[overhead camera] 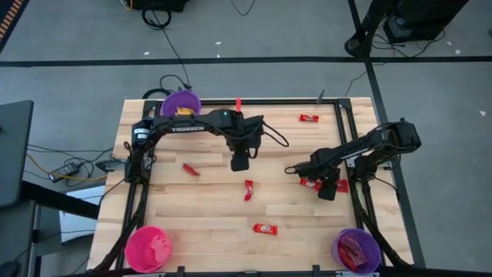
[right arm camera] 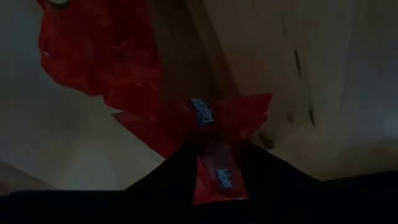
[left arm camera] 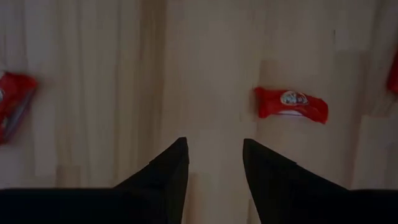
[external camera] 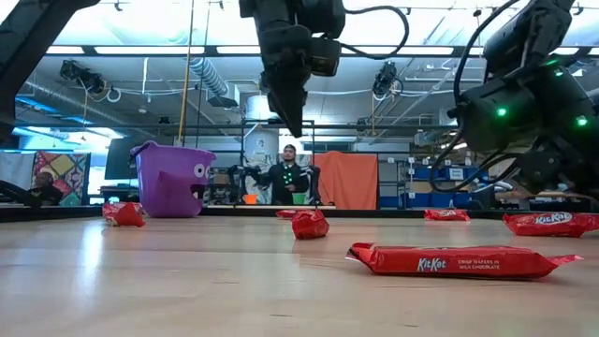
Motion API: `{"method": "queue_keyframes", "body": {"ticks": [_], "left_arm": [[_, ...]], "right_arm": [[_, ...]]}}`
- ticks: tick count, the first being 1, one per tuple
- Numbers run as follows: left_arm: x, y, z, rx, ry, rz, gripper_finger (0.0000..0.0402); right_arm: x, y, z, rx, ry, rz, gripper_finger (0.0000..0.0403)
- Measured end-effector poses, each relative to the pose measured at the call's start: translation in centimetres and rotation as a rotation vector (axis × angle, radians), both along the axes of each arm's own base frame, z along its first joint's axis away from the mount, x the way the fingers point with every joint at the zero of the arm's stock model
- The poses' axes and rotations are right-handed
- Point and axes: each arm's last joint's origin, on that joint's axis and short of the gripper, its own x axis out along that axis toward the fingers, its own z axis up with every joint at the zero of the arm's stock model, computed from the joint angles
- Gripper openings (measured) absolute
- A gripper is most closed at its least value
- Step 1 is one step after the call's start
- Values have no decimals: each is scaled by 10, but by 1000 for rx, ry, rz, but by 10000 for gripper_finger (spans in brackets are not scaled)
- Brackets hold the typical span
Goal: Sort candy by brand, put in halloween buckets
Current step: Put the red candy into the bottom purple bucket
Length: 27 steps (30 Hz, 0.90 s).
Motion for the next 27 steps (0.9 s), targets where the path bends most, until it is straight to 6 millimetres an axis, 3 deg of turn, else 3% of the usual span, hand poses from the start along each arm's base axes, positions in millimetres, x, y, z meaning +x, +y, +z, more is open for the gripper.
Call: {"method": "queue_keyframes", "body": {"ticks": [5,7,12,18,22,27], "left_arm": [[-1,-9,-1,-9,28,-4,156],[-1,-13,-1,-17,29,15,156],[1,-26,-1,-30,31,36,156],[0,-46,1,-31,45,-6,156],[-1,-62,0,-72,59,-78,156],[1,-76,-1,-183,40,-145,156]], "right_arm": [[10,-1,10,-22,-20,0,37],[18,0,17,-26,-49,-27,16],[44,1,46,-44,-172,-88,38],[66,11,102,-5,-402,-134,27],[60,27,134,122,-496,-171,20],[37,56,158,299,-482,-242,22]]}}
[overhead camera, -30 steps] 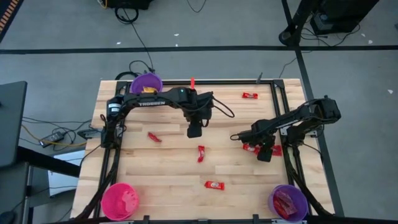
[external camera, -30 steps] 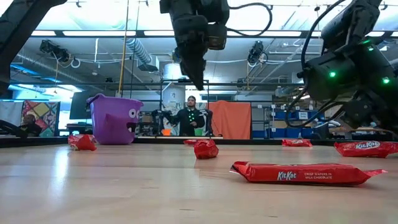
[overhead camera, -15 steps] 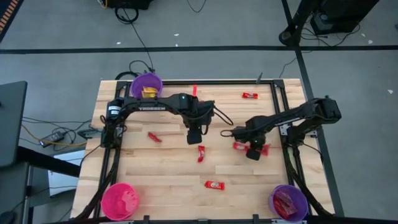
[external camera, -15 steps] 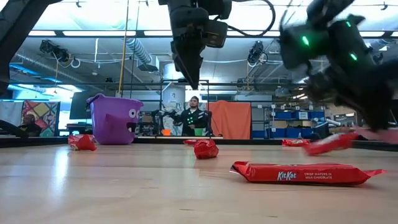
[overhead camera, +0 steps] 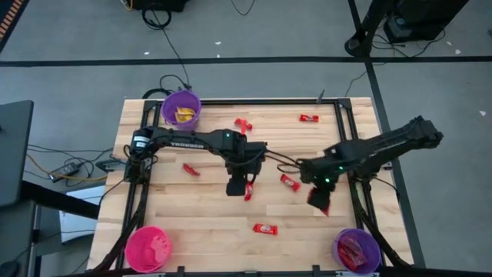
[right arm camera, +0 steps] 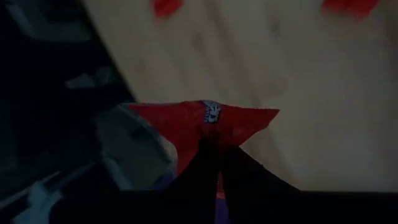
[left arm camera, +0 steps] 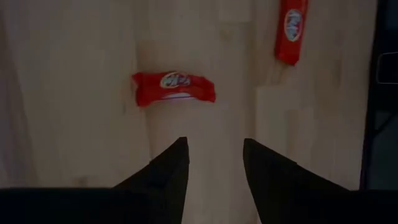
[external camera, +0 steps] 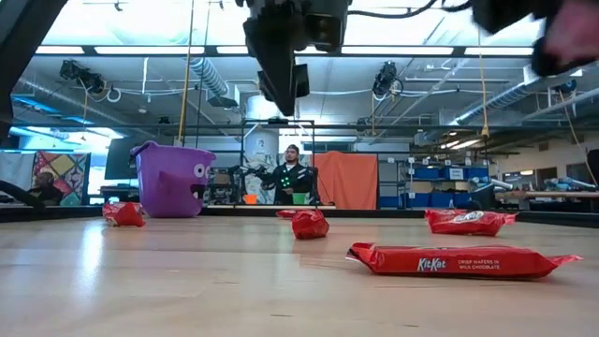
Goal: Sort candy by brand, put in halloween buckets
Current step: Put the red candy into the bottom purple bucket
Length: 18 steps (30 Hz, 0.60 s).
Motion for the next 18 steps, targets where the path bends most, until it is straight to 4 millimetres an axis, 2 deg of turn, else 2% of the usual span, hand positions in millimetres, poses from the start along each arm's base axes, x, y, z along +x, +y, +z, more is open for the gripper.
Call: {"method": "queue_keyframes", "body": {"ticks": [6,11,18], "left_arm": [[5,-5,1,41,-46,22,156],[7,-4,1,72,-69,37,156],[10,-4,3,-15,-109,-3,156]], "right_arm": [[-27,39,13,93,74,-18,18],[-39,75,16,164,94,5,18],[-54,117,1,141,189,84,28]]}}
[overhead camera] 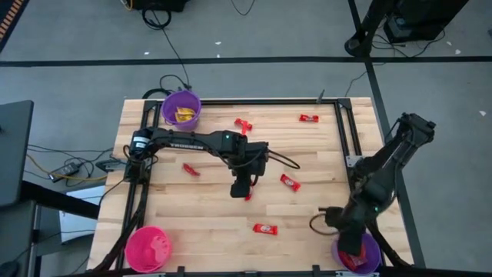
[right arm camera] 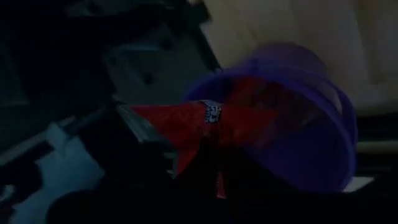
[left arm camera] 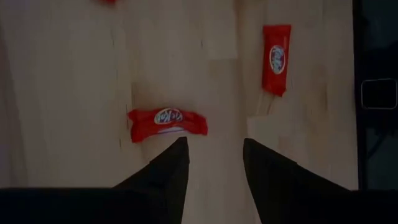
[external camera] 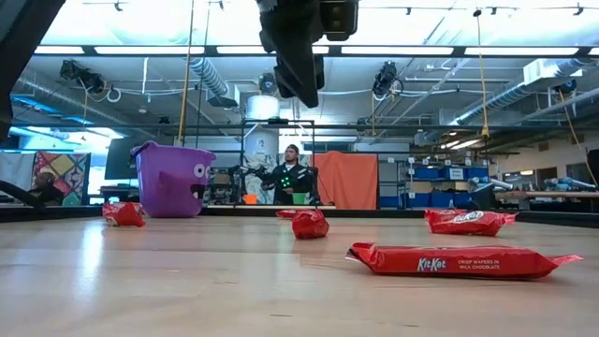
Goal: Sort candy by brand, put in halloween buckets
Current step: Put the red candy into the bottom purple bucket, then put the red chocolate into the pink bucket
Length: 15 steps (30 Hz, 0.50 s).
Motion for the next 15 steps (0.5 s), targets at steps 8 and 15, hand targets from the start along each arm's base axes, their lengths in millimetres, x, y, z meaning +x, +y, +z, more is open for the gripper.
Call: {"method": "queue_keyframes", "body": {"ticks": [8,15], "left_arm": [[2,0,1,-24,-11,21,156],[2,7,3,-36,-21,35,156]], "right_arm": [[-2,18,-19,-86,80,-10,88],[-3,15,-15,-92,27,-26,167]]}}
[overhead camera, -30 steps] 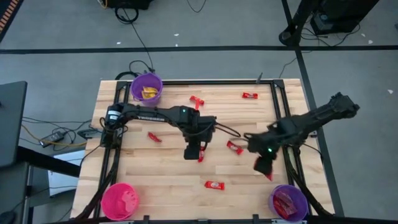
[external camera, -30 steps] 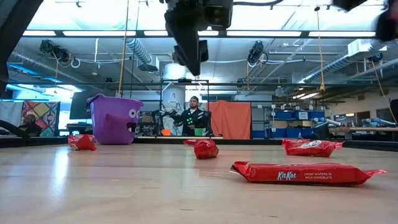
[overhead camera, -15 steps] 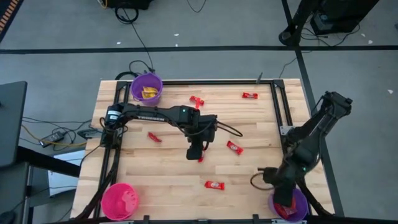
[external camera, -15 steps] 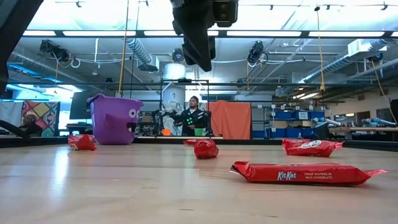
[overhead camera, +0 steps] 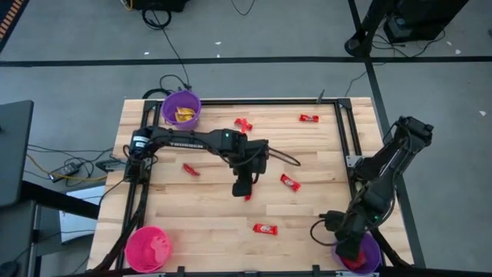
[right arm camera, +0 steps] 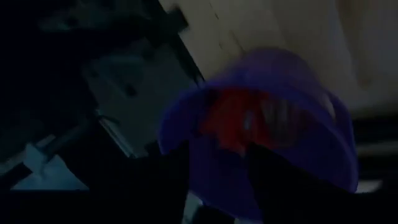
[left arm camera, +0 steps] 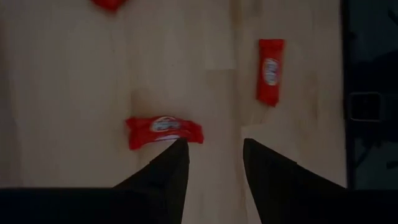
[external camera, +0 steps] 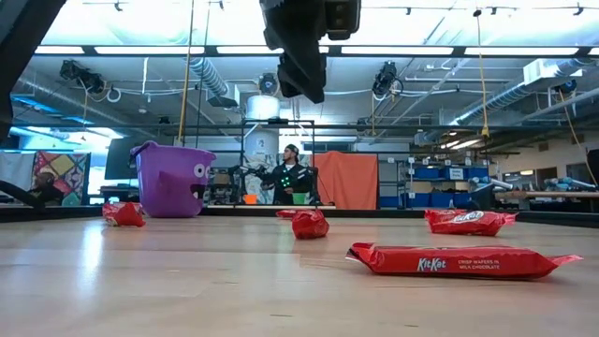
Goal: Sort candy by brand, put in halloween buckets
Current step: Put the red chocolate into the pink bucket
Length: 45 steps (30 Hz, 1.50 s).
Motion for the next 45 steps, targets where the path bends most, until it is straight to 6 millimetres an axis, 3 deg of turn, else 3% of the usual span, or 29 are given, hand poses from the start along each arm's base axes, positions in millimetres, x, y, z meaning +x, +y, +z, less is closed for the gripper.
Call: {"method": "queue_keyframes", "body": {"ticks": [5,9,11,15,20,29,37,45], "left_arm": [[-2,24,4,27,-3,80,156],[-4,48,24,33,-130,147,156],[-9,64,34,97,-172,198,156],[-16,102,32,224,-167,222,156],[-17,154,7,180,-138,214,156],[-15,226,-61,292,-40,167,156],[-21,257,-102,307,36,120,156],[-26,272,-125,286,89,167,156]], "right_arm": [[2,-7,22,-43,-243,-80,183],[2,-20,50,-107,-493,-212,177],[1,-28,61,-154,-613,-291,172],[0,-44,76,-274,-815,-411,168],[9,-57,79,-402,-911,-390,168],[35,-78,73,-464,-846,-461,168],[48,-93,71,-509,-830,-496,168],[56,-109,71,-507,-797,-510,168]]}}
